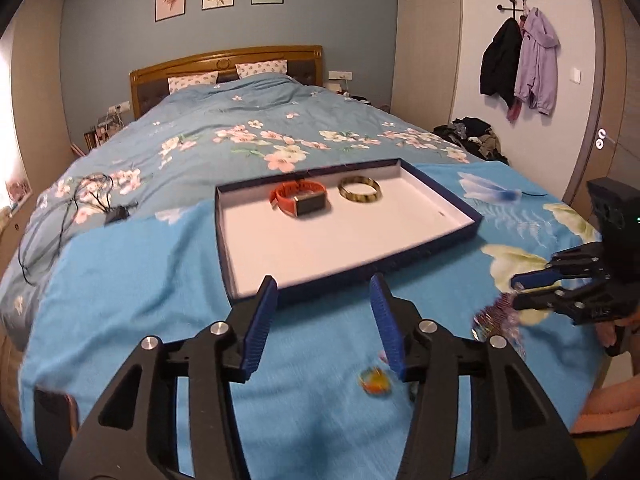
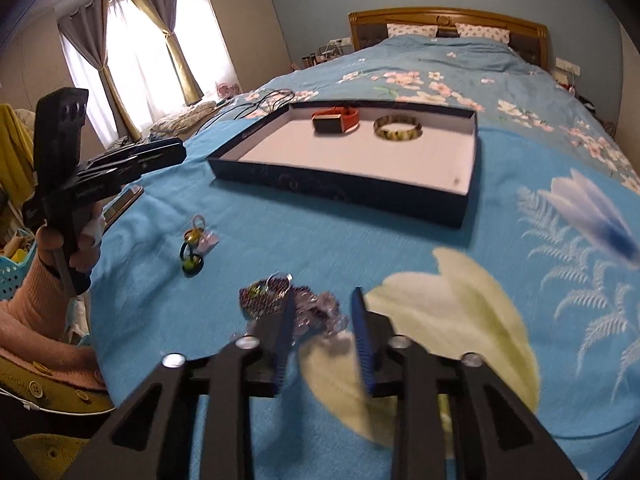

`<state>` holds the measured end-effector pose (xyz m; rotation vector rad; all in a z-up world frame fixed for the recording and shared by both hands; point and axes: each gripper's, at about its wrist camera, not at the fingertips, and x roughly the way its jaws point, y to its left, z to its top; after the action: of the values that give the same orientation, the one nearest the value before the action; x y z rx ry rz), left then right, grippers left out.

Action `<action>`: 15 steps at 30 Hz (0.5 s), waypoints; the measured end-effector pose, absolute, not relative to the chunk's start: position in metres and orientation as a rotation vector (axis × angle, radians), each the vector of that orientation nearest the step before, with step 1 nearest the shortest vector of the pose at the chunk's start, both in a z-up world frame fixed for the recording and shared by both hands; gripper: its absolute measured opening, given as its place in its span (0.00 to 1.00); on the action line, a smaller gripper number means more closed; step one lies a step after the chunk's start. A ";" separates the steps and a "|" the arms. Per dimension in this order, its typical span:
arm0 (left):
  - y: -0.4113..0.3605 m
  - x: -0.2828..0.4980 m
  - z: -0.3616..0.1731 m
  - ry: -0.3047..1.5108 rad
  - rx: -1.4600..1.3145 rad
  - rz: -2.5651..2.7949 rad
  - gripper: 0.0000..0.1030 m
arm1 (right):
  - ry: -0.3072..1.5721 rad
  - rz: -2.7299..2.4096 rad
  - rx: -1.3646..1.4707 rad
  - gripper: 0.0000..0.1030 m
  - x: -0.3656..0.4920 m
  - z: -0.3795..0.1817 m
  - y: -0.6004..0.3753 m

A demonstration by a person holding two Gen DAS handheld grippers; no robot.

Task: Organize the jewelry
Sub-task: 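Grasp the pink ring with left tool while right tool grasps crystal bracelet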

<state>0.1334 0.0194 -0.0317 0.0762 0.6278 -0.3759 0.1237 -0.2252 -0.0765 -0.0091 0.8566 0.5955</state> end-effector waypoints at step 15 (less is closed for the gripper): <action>0.011 0.096 -0.061 0.699 0.073 -0.460 0.47 | 0.750 0.627 0.028 0.07 0.096 -0.037 -0.225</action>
<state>0.0959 0.0108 -0.0613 0.0729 0.6994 -0.4603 0.0963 -0.2246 -0.0371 0.0278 0.7504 0.6274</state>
